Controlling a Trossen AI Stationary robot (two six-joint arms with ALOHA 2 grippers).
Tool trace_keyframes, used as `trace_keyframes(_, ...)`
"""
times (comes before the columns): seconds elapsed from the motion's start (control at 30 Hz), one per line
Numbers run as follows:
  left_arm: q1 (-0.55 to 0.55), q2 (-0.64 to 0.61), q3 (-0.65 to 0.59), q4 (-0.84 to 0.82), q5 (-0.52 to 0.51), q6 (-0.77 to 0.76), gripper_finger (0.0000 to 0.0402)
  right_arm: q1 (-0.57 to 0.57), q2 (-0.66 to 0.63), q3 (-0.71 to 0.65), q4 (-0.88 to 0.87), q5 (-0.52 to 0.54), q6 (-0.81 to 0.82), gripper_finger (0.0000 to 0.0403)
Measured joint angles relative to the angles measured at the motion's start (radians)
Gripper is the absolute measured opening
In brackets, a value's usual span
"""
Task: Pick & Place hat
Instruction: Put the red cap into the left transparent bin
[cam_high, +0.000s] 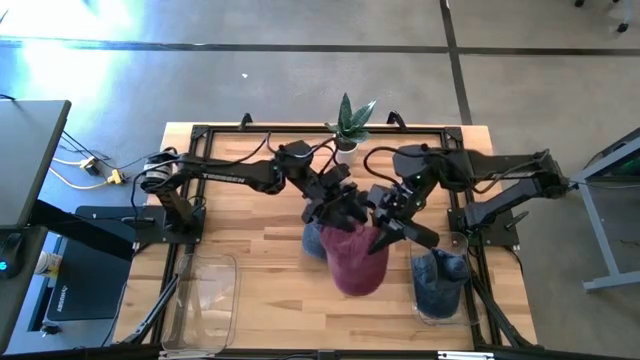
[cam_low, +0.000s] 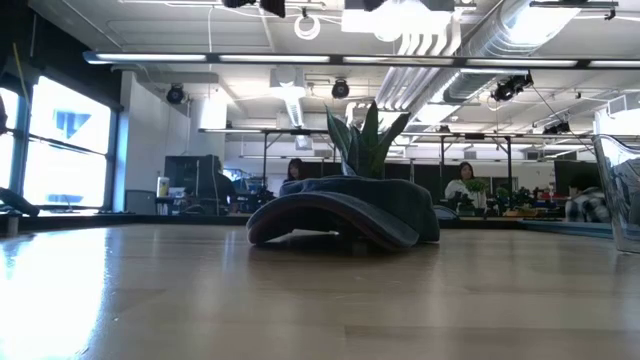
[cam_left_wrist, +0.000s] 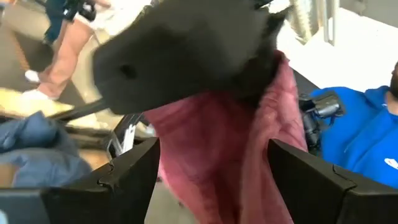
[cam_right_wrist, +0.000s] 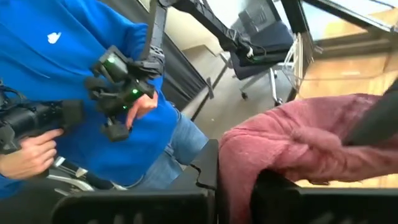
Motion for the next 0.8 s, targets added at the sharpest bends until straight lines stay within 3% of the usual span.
trace_keyframes(0.17, -0.020, -0.006, 0.002, 0.067, 0.065, -0.045, 0.0292, -0.012, 0.003, 0.000, -0.095, 0.054, -0.006, 0.0008)
trace_keyframes(0.37, -0.049, -0.003, 0.001, 0.079, 0.067, -0.043, 0.0292, -0.028, 0.004, 0.000, -0.201, 0.113, -0.006, 0.0012)
trace_keyframes(0.63, -0.054, -0.003, 0.001, 0.017, -0.081, 0.028, 0.0292, -0.027, 0.004, 0.000, -0.185, 0.115, -0.008, 0.0008)
trace_keyframes(0.8, -0.053, -0.003, 0.001, -0.030, -0.090, 0.068, 0.0292, -0.027, 0.004, 0.000, -0.151, 0.110, -0.031, 0.0016)
